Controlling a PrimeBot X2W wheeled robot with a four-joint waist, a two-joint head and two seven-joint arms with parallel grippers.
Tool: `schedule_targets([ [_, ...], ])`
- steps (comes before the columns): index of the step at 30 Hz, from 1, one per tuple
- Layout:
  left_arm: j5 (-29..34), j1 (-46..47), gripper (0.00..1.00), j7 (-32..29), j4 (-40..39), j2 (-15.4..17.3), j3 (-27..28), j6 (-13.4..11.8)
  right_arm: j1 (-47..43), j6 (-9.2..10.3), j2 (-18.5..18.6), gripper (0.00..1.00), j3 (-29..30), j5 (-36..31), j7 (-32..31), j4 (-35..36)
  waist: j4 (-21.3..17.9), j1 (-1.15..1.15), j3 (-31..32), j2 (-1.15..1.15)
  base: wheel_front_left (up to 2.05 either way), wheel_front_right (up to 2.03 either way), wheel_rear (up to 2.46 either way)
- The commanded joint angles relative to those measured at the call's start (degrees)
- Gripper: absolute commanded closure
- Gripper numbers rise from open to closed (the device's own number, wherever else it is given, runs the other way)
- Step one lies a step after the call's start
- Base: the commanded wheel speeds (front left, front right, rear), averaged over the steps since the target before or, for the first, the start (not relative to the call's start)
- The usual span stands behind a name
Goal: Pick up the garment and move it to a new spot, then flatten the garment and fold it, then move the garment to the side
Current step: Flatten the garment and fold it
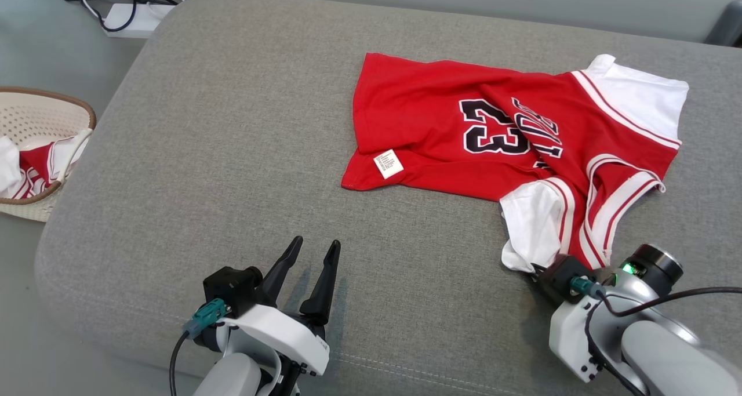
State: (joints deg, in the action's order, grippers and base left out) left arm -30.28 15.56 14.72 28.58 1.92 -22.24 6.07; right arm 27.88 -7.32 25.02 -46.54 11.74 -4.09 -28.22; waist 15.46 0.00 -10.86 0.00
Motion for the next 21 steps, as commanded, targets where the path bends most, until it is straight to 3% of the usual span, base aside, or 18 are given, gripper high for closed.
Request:
schedule_targets([
  [1,0.3,0.2,0.0,0.3,-1.0,1.0,1.9,0.5,-0.5,-0.17,0.5,1.0,1.1,0.6,0.3,1.8,-0.6,0.0,0.4,0.0,0.0,0.0,0.0],
  [11,1.4,-0.5,0.0,0.3,-0.6,1.0,2.9,0.7,-0.6,-0.17,3.6,1.0,15.1,0.9,5.1,6.8,-4.2,0.0,2.3,0.0,0.0,0.0,0.0],
  [21,2.0,0.7,0.0,0.3,-0.3,1.0,3.0,1.0,-2.6,-0.17,8.1,1.0,29.8,-1.3,3.3,17.8,-9.9,0.0,2.8,0.0,0.0,0.0,0.0],
])
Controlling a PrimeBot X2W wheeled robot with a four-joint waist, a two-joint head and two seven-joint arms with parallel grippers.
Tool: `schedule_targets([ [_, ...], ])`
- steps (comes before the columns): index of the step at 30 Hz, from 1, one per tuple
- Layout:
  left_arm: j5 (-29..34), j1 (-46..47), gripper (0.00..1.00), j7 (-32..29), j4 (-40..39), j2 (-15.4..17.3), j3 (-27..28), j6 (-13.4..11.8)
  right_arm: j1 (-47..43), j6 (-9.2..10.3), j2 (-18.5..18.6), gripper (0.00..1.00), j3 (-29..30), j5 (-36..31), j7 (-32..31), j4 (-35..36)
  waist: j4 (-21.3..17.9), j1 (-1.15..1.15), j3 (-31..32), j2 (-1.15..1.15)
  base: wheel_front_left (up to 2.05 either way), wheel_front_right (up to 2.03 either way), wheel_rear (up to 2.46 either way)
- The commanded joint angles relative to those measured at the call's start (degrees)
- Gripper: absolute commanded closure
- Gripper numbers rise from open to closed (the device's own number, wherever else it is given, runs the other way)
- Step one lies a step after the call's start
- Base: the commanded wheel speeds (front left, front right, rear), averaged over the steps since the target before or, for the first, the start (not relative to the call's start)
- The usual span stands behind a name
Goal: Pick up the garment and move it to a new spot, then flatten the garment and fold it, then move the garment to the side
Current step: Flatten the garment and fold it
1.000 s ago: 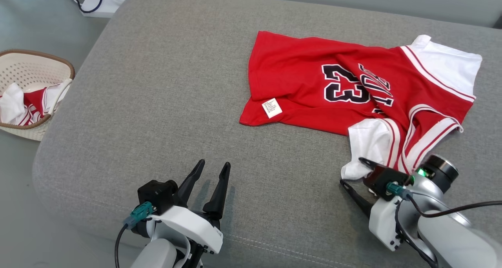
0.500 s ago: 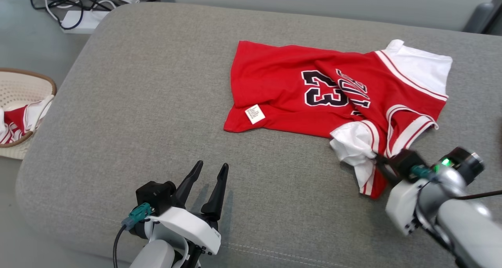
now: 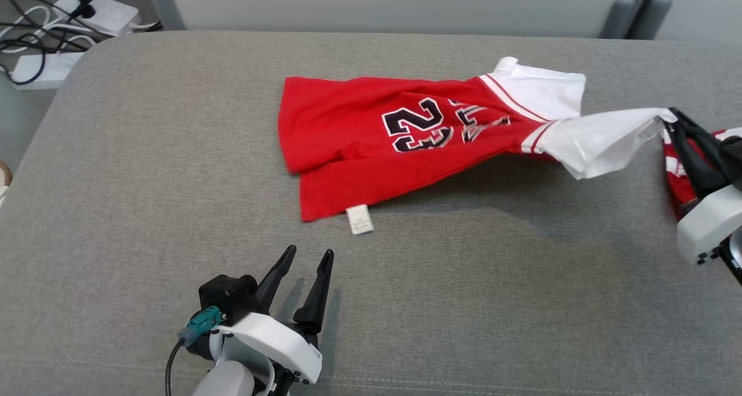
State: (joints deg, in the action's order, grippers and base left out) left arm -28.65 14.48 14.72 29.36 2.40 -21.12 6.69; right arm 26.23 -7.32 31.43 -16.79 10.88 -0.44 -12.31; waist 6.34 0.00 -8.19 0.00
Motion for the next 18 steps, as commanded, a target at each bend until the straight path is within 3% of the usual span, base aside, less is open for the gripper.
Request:
schedule_targets([
  [1,0.4,1.9,0.0,0.3,-1.0,0.5,1.9,0.3,-1.1,-0.17,1.9,1.0,0.6,-0.6,-0.7,2.8,-1.2,0.0,0.2,0.0,0.0,0.0,0.0],
  [4,0.7,2.4,0.0,0.3,-0.7,0.5,1.8,0.4,-2.1,-0.17,2.5,1.0,0.5,-0.2,-1.9,5.1,-2.0,0.0,0.1,0.0,0.0,0.0,0.0],
  [9,0.8,2.9,0.0,0.3,0.0,0.5,1.2,0.5,-5.5,-0.17,3.3,1.0,-6.4,4.2,-5.6,6.0,-2.2,0.0,-0.1,0.0,0.0,0.0,0.0],
  [11,1.5,3.3,0.0,0.3,0.8,0.5,0.9,0.5,-6.7,-0.17,3.7,0.53,-8.6,6.7,-8.3,4.7,-2.1,0.0,-0.4,0.0,0.0,0.0,0.0],
  [12,2.3,3.7,0.0,0.3,1.3,0.5,0.7,0.6,-6.9,-0.17,3.8,0.0,-9.5,7.9,-9.0,4.5,-2.0,0.0,-0.7,0.0,0.0,0.0,0.0],
  [18,9.4,8.8,0.0,0.3,5.0,2.5,-1.0,0.7,-5.9,-0.17,4.2,0.0,-7.4,9.4,-7.6,4.3,-2.1,0.0,-2.0,0.0,0.0,0.0,0.0],
])
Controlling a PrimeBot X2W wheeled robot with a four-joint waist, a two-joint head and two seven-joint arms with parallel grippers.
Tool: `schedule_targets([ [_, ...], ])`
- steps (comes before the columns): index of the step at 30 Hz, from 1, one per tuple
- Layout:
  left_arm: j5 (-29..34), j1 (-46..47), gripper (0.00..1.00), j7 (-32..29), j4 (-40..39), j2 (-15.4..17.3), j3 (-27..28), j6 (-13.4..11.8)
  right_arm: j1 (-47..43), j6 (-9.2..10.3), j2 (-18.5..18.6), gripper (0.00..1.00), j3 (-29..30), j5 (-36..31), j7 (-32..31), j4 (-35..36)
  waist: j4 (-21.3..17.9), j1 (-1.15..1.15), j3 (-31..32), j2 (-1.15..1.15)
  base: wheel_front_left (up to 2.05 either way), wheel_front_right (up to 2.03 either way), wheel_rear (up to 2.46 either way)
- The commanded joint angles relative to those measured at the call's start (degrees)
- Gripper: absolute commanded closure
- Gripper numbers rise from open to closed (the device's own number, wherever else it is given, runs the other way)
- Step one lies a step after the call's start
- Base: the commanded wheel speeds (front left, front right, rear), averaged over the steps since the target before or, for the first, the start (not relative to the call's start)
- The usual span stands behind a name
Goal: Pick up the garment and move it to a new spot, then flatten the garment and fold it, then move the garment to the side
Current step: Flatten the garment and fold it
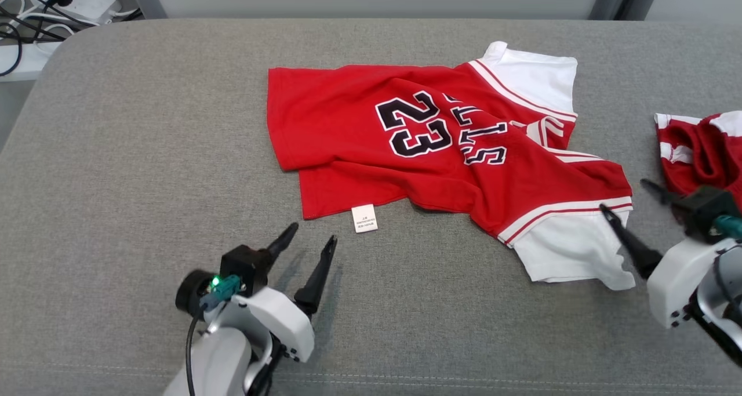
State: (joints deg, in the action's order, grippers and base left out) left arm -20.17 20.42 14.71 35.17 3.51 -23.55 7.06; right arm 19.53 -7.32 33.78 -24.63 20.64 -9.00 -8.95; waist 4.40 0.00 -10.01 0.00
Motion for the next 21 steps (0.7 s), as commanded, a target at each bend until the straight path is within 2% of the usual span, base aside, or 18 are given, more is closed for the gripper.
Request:
schedule_targets([
  [1,2.2,4.0,0.0,0.3,0.0,2.0,0.9,0.3,0.8,-0.17,1.6,0.0,1.4,-0.9,1.4,0.9,-0.4,0.0,-0.4,0.0,0.0,0.0,0.0],
  [10,13.1,13.4,0.0,0.3,8.0,6.7,-4.7,0.3,0.4,-0.17,-2.9,0.0,4.1,-3.5,3.6,1.3,-4.8,0.0,-3.7,0.0,0.0,0.0,0.0],
  [12,13.7,13.8,0.0,0.3,8.7,7.0,-5.0,0.2,0.4,-0.17,-3.1,0.0,4.3,-3.7,3.7,1.3,-5.1,0.0,-4.0,0.0,0.0,0.0,0.0],
  [13,14.3,14.2,0.02,0.3,9.4,7.2,-5.4,0.0,0.4,-0.17,-3.4,0.0,4.5,-3.8,3.9,1.2,-5.5,0.0,-4.3,0.0,0.0,0.0,0.0],
  [14,14.8,14.6,0.14,0.3,9.9,7.4,-5.6,-0.1,0.4,-0.17,-3.6,0.0,4.7,-3.9,4.1,1.1,-5.8,0.0,-4.6,0.0,0.0,0.0,0.0],
  [15,15.2,14.9,0.21,0.3,10.5,7.6,-5.7,-0.4,0.4,-0.17,-3.7,0.0,4.9,-4.0,4.3,1.0,-6.1,0.0,-4.9,0.0,0.0,0.0,0.0],
  [16,15.3,15.2,0.22,0.3,11.0,7.7,-5.6,-0.7,0.4,-0.17,-3.9,0.0,5.0,-4.0,4.5,0.8,-6.3,0.0,-5.1,0.0,0.0,0.0,0.0],
  [19,15.1,15.8,0.02,0.3,12.4,8.1,-5.0,-1.2,0.4,-0.17,-4.4,0.0,5.3,-4.2,4.9,0.8,-6.8,0.0,-5.7,0.0,0.0,0.0,0.0],
  [21,14.8,16.0,0.0,0.3,13.3,8.4,-4.5,-1.4,0.2,-0.17,-4.9,0.0,5.5,-4.2,5.0,0.7,-7.0,0.0,-6.0,0.0,0.0,0.0,0.0],
])
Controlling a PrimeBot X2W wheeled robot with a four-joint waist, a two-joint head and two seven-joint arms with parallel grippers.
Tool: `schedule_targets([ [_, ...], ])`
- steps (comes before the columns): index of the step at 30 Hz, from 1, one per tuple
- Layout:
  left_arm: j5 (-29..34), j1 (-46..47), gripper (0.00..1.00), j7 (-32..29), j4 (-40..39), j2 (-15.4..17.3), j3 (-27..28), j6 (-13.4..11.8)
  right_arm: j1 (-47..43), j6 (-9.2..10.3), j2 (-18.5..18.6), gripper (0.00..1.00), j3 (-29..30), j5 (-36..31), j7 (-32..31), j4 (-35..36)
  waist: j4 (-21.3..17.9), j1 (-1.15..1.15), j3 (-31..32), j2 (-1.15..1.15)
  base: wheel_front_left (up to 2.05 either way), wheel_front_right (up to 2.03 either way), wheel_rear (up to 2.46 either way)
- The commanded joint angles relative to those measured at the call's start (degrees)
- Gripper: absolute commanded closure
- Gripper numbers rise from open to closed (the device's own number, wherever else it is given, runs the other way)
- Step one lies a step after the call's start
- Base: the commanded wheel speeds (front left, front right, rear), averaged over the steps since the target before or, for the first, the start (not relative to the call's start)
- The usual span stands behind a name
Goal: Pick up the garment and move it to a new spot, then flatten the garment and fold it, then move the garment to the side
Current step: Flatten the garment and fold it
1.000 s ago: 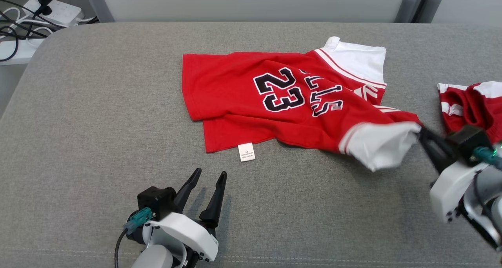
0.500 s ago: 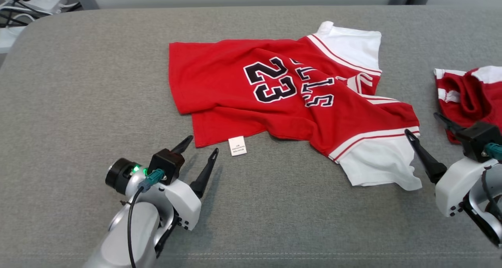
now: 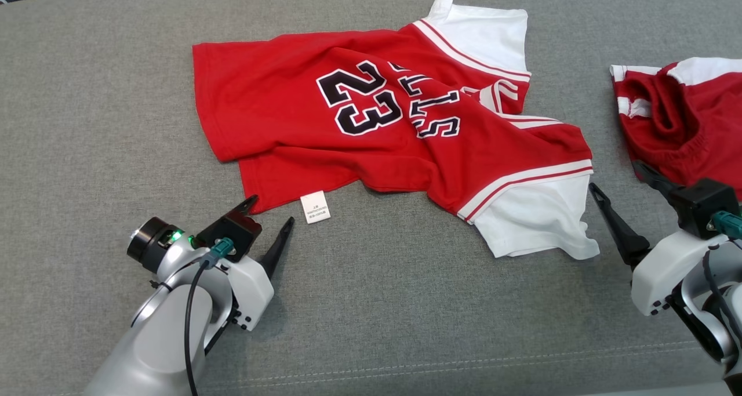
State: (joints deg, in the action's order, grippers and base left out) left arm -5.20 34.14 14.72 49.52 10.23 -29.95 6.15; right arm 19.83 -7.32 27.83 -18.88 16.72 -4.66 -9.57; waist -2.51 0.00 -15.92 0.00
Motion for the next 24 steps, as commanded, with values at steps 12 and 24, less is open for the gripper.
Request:
schedule_targets([
  [12,0.1,3.7,0.73,0.3,2.1,2.4,1.6,-0.3,0.3,-0.17,-0.5,0.0,0.3,-0.6,1.5,1.5,0.1,0.0,-1.0,0.0,0.0,0.0,0.0],
  [24,-2.2,3.3,1.0,0.3,1.8,2.8,4.5,-2.1,-1.5,-0.17,-1.0,0.0,2.3,-0.6,3.6,1.9,0.3,0.0,0.6,0.0,0.0,0.0,0.0],
])
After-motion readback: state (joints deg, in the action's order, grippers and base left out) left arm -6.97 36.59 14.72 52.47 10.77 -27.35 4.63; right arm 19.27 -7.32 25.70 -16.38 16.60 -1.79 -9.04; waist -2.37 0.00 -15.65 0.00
